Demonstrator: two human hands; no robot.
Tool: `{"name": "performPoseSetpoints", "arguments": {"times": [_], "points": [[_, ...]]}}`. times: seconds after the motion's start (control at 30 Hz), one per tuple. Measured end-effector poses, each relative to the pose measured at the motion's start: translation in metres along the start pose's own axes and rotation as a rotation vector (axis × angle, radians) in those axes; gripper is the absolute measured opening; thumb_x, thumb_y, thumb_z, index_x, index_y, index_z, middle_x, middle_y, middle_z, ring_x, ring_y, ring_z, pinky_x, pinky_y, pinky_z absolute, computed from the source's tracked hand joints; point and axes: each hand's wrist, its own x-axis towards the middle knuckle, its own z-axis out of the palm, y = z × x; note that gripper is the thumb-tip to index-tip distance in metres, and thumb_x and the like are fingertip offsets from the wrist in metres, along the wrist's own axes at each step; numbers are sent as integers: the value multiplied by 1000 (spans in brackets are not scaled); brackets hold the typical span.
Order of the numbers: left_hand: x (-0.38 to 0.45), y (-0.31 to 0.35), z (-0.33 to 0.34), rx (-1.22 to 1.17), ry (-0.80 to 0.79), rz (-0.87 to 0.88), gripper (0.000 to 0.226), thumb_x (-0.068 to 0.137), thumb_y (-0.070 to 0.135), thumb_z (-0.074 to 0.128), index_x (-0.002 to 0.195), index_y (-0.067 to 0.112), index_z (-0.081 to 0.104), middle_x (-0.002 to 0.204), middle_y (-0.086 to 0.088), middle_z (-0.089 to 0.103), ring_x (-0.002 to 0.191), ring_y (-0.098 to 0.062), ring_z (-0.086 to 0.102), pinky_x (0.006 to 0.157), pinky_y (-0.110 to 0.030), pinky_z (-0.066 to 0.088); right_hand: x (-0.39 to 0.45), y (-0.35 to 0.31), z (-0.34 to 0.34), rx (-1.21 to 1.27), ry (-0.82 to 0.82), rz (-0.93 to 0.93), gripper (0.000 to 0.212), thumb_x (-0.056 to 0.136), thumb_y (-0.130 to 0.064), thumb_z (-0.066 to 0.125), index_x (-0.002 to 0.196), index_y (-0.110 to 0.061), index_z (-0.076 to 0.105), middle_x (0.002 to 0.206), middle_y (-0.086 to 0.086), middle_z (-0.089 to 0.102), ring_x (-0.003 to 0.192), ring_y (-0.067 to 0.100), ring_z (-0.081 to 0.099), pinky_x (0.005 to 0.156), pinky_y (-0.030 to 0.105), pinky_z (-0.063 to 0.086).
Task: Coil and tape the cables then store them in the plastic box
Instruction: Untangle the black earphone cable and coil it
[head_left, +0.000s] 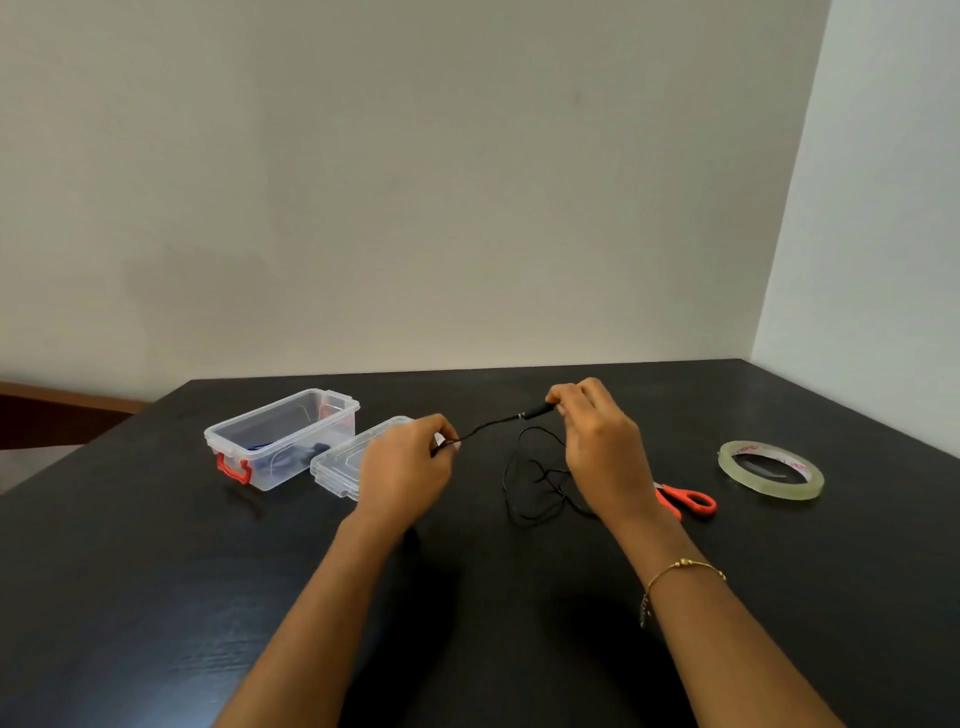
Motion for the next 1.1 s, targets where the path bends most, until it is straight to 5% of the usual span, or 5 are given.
{"name": "performPoseSetpoints", "arguments": {"times": [0.13, 0.27, 0.57, 0.77, 1.1], "points": [[3, -8, 3, -198, -159, 41, 20, 85, 36, 61, 95, 19, 64, 76, 4, 61, 70, -8, 52, 72, -26, 45, 0, 10, -4, -95, 76, 94, 26, 74, 17, 63, 91, -3, 67, 73, 9, 57, 48, 14, 47, 44, 16, 37], [4, -21, 15, -33, -279, 74, 18, 87, 22, 61, 105, 20, 63, 100, 2, 67, 86, -10, 56, 81, -24, 45, -5, 13, -2, -218, 63, 195, 33, 69, 18, 64, 91, -6, 71, 72, 9, 54, 52, 10, 36, 43, 15, 23], [16, -39, 8, -469, 169, -334, 27, 90, 34, 56, 81, 9, 60, 68, -4, 55, 71, -18, 50, 58, -26, 39, -18, 37, -5, -311, -236, 622, 35, 91, -1, 46, 116, -18, 63, 109, 11, 48, 72, 15, 42, 56, 24, 33], [15, -51, 13, 94, -39, 129, 23, 90, 27, 55, 108, 17, 67, 105, -6, 60, 103, -23, 45, 90, -32, 36, -23, 43, -10, -265, -309, 784, 29, 91, -5, 48, 115, -13, 63, 114, 14, 46, 74, 17, 41, 62, 28, 35], [9, -48, 14, 251, 46, 361, 22, 75, 30, 73, 87, 13, 67, 89, -7, 69, 88, -26, 59, 73, -30, 42, -19, 52, -6, 12, -160, 964, 28, 93, -4, 31, 80, -9, 55, 93, 16, 49, 65, 26, 43, 50, 26, 24]]}}
